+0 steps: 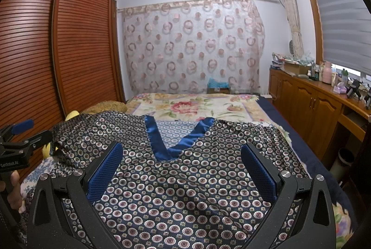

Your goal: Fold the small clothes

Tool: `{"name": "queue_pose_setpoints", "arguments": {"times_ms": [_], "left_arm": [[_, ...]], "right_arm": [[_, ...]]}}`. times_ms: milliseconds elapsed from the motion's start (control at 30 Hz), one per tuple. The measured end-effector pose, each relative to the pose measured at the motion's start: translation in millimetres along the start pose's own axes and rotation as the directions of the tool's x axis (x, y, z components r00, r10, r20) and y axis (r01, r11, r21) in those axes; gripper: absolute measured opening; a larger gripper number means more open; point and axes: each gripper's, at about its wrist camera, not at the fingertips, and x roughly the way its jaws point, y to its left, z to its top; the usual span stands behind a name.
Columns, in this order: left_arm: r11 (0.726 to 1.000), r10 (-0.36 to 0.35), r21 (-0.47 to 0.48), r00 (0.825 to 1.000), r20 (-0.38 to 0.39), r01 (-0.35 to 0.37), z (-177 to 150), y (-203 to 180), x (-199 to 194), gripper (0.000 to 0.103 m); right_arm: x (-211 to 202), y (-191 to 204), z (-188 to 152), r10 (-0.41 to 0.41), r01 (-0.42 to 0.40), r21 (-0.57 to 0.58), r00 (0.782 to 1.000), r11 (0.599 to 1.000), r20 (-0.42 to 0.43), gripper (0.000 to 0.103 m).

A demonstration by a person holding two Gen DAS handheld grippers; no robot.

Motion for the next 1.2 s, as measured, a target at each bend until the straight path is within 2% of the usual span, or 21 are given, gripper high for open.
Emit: {"name": "queue_pose_setpoints", "arguments": {"times_ms": [933,1200], "left_arm": [[1.000,-0.007,-0.002,1.000,0.005,0.007,0.9,-1.0,-3.9,0.103],[1.000,-0.002,-0.012,1.000,-0.014,0.002,-1.5,3.8,0.4,0.103]], "right_arm": [[-2.2,1.5,-1.3,0.001,-0.001,-0.005,1.000,1.000,0.003,0.103],[0.2,6.5,-3.8,0.010,-0.010,-0.007,1.000,1.000,-0.010,0.103]]}}
